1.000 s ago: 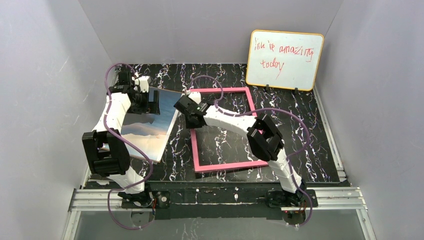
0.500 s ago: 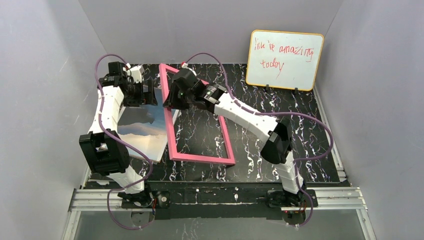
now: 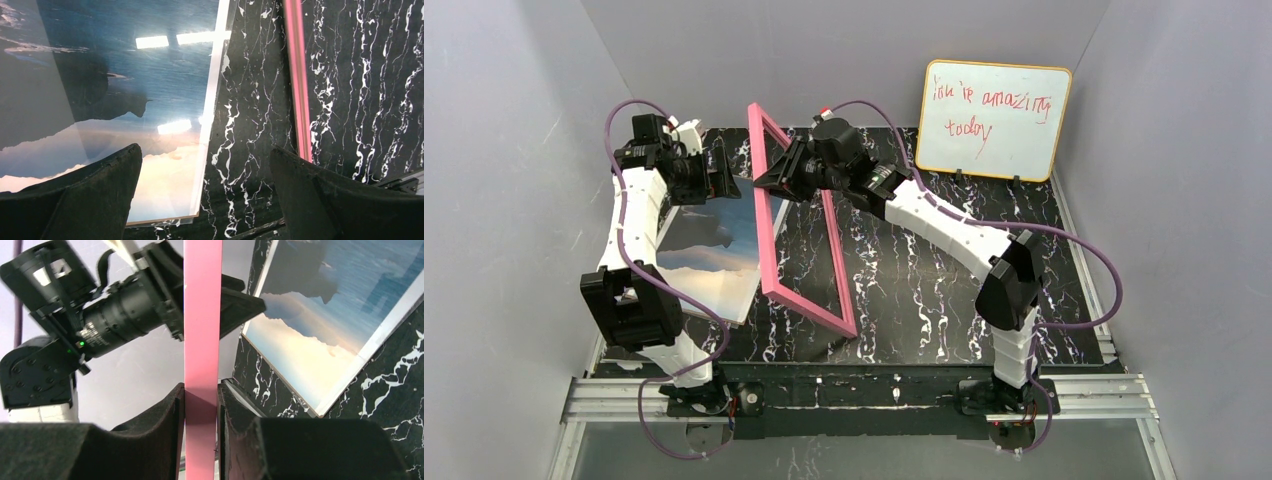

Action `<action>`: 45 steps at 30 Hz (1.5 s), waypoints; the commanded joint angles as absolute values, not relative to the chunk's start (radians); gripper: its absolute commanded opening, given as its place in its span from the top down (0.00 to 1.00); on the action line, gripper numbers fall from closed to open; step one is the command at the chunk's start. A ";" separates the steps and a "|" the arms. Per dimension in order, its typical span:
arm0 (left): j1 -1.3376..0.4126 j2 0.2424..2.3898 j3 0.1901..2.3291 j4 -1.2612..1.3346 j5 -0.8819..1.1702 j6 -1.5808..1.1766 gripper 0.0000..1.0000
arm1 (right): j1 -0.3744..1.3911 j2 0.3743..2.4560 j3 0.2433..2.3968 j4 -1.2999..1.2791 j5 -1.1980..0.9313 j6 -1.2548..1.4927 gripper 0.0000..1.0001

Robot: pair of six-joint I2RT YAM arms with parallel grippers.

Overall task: Put the photo into the frame
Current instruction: Turn over the photo frame at the center of the board.

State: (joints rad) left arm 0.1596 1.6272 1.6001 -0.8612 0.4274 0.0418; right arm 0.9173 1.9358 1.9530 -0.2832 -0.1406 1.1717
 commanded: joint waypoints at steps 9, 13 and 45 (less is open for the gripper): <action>0.162 1.549 1.630 -0.768 0.519 -0.071 0.02 | 0.878 1.852 1.831 0.034 -0.328 1.363 0.92; 0.161 1.553 1.633 -0.669 0.589 -0.163 0.02 | 0.875 1.835 1.786 0.086 -0.345 1.400 0.89; -0.172 1.687 1.804 -0.620 0.372 -0.162 0.02 | 0.776 1.825 2.012 -0.671 -0.307 0.894 0.19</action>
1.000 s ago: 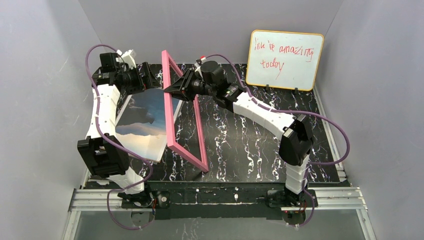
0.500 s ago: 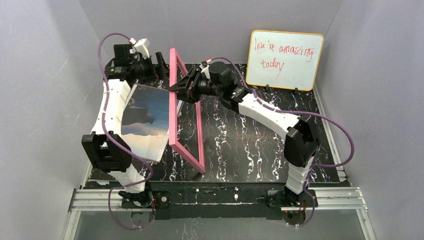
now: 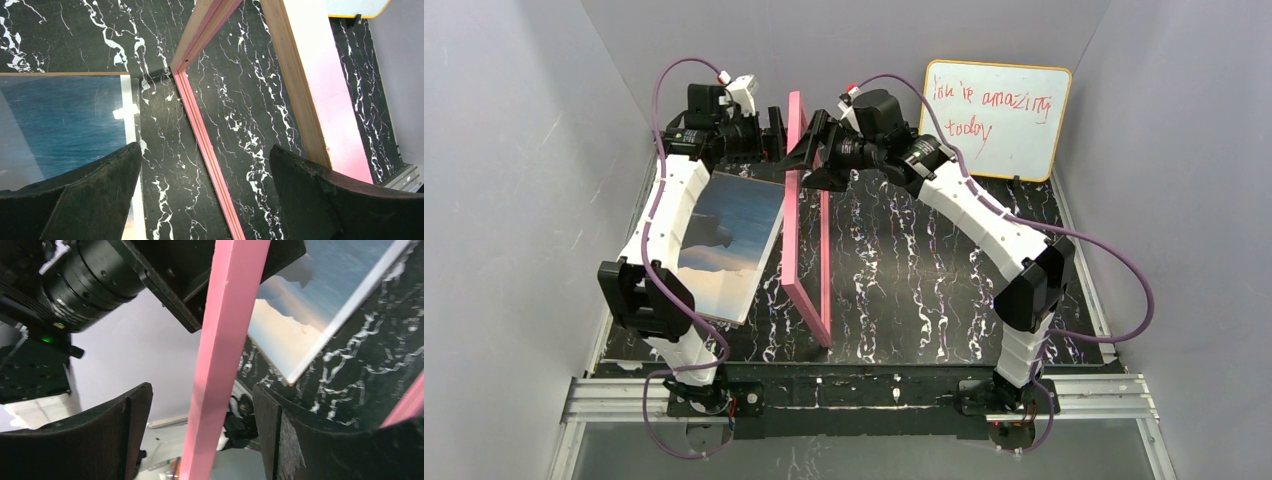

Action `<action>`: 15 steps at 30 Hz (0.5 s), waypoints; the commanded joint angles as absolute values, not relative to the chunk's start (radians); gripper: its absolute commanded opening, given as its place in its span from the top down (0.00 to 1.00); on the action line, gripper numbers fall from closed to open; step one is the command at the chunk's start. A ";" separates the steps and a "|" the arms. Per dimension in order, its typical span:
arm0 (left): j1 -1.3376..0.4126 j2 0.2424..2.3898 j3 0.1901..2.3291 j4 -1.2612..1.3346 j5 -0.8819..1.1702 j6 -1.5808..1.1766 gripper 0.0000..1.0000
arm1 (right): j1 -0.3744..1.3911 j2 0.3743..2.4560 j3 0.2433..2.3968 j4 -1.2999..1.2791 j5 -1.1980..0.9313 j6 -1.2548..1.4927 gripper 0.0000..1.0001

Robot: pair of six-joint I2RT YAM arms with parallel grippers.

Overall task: Put the photo into the frame
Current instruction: Turn over the photo frame at the center of the board.

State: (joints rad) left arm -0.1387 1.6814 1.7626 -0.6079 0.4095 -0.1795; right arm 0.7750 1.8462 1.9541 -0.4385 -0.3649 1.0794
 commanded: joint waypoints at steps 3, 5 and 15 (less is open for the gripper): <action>-0.202 1.697 1.820 -0.621 0.364 -0.157 0.02 | 0.775 1.828 2.051 -0.740 -0.284 0.826 0.22; -0.228 1.707 1.832 -0.621 0.349 -0.156 0.02 | 0.775 1.845 2.098 -0.792 -0.282 0.797 0.22; -0.305 1.752 1.880 -0.624 0.282 -0.147 0.02 | 0.775 1.825 2.179 -0.960 -0.136 0.696 0.38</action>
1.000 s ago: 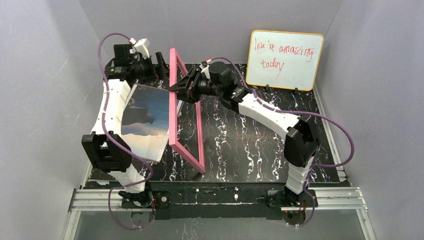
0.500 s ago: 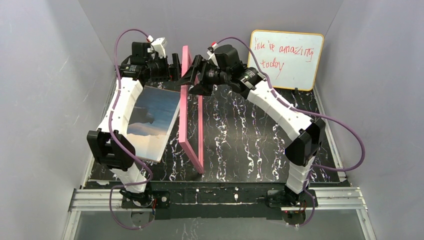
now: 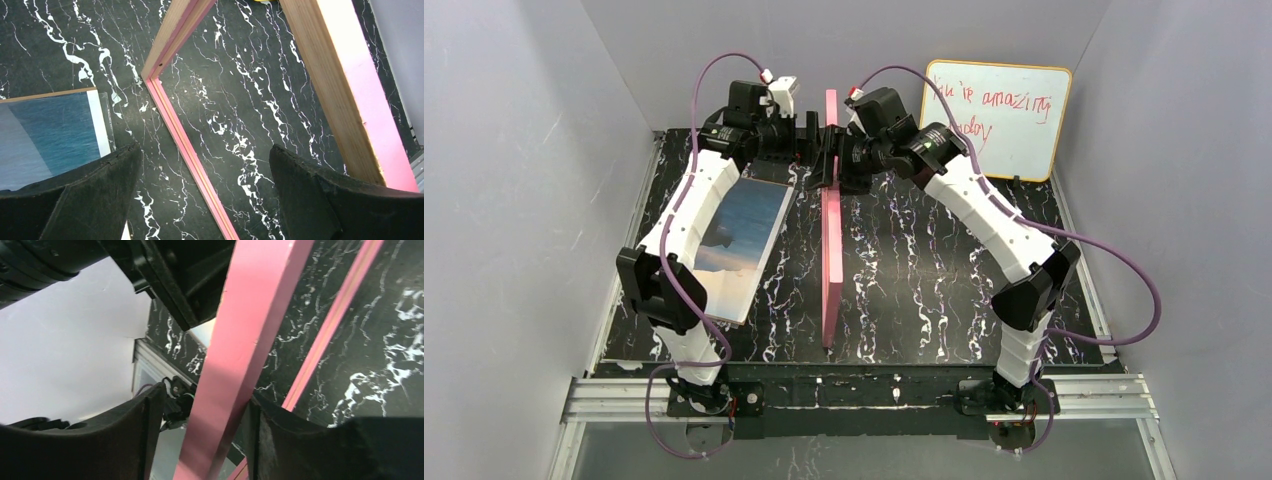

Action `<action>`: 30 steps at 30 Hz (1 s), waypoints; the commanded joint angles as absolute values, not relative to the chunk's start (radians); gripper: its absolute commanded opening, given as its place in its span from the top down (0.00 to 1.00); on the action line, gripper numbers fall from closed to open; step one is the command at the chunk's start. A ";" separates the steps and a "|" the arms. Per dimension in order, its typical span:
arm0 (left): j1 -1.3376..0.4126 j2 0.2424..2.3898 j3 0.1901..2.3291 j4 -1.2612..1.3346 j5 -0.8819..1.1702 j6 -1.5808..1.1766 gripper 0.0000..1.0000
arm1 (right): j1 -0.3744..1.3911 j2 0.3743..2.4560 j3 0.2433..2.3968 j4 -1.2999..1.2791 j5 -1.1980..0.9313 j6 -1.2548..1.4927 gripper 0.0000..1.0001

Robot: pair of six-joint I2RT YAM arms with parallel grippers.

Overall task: Put the photo into the frame
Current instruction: Turn over the photo frame at the center of the board.

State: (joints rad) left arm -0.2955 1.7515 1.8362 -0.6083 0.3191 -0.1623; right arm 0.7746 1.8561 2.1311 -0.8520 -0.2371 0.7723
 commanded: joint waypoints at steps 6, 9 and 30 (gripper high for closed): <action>-0.307 1.743 1.837 -0.627 0.261 -0.124 0.02 | 0.776 1.730 2.049 -1.027 0.032 0.636 0.40; -0.307 1.726 1.787 -0.625 0.239 -0.099 0.02 | 0.774 1.690 2.002 -1.061 0.112 0.613 0.41; -0.304 1.675 1.492 -0.605 0.130 0.056 0.02 | 0.767 1.617 1.947 -1.173 0.306 0.559 0.70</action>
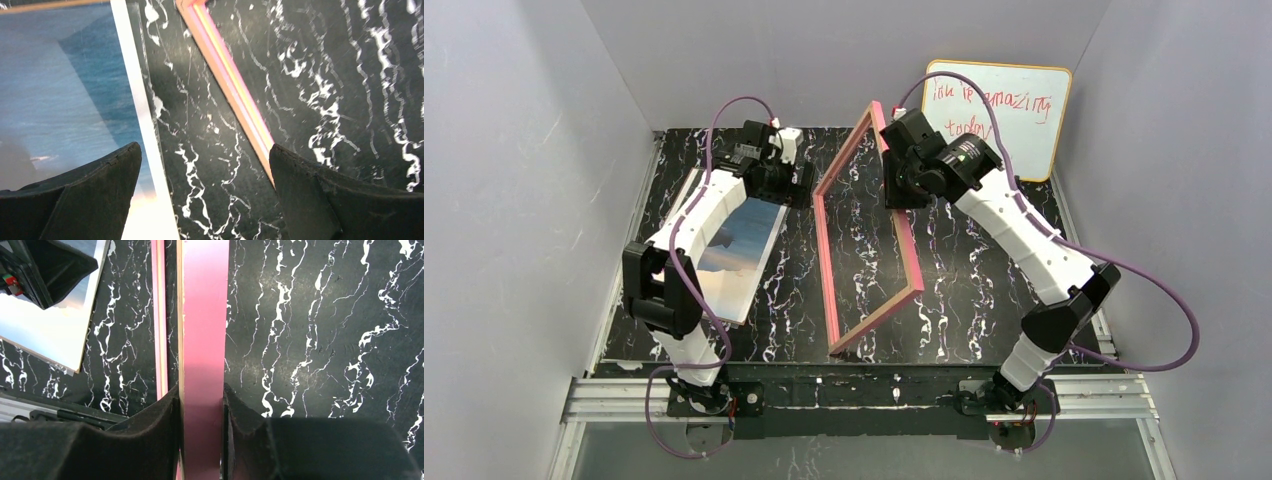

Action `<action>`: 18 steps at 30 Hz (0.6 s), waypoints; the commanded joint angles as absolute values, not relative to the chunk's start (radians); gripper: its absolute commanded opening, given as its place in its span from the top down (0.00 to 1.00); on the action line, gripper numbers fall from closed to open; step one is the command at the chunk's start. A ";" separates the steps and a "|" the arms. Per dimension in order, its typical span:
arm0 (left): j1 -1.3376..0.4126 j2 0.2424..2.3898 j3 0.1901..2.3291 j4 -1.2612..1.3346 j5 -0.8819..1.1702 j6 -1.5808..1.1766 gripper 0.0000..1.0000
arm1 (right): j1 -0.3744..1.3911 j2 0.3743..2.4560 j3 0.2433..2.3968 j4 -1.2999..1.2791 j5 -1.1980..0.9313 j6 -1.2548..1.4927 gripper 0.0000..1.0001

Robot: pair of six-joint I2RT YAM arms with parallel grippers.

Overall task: Put the photo into the frame
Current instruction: Turn over the photo frame at the center of the board.

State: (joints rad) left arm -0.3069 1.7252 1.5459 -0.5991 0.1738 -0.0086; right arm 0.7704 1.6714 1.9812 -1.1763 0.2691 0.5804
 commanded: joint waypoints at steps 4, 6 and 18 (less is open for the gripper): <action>-0.299 1.681 1.438 -0.609 0.083 0.115 0.02 | 0.754 1.581 1.831 -1.135 0.328 0.547 0.77; -0.280 1.683 1.419 -0.611 0.074 0.132 0.02 | 0.748 1.558 1.753 -1.102 0.331 0.546 0.80; -0.190 1.658 1.297 -0.597 0.056 0.263 0.02 | 0.724 1.526 1.446 -0.957 0.366 0.552 0.94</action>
